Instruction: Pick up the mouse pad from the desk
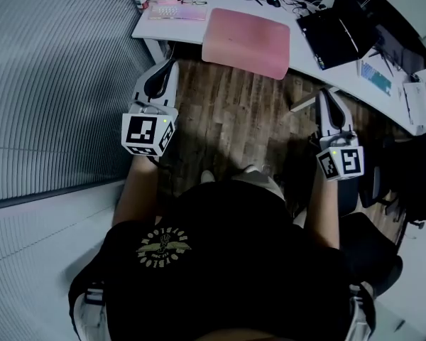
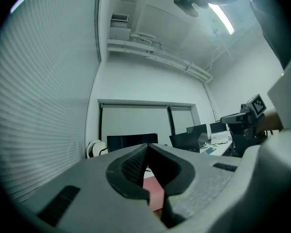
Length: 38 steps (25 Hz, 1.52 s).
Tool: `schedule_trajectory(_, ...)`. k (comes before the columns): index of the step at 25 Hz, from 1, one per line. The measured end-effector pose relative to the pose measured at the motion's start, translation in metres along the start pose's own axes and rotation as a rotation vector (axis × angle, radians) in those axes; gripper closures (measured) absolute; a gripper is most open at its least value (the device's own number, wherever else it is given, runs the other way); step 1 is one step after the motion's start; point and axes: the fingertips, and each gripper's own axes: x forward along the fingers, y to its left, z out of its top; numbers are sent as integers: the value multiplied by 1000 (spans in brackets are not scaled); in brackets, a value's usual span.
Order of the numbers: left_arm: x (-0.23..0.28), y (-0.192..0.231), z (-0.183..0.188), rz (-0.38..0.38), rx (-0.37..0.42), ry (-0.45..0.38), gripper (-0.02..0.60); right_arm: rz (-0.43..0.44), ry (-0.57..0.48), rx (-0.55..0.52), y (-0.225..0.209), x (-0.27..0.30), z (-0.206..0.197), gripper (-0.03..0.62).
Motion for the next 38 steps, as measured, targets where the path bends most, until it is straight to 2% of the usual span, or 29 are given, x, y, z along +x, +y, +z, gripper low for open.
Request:
schedule_trajectory(8, 32, 17, -4, 15, -2, 4, 574, -18, -11, 21, -28, 25, -10, 586)
schedule_trajectory(24, 136, 22, -29, 3, 1, 54, 574, 4, 5, 86, -97, 94, -56, 586)
schedule_trajectory(38, 212, 21, -12, 16, 33, 38, 574, 33, -55, 87, -158, 140, -48, 586)
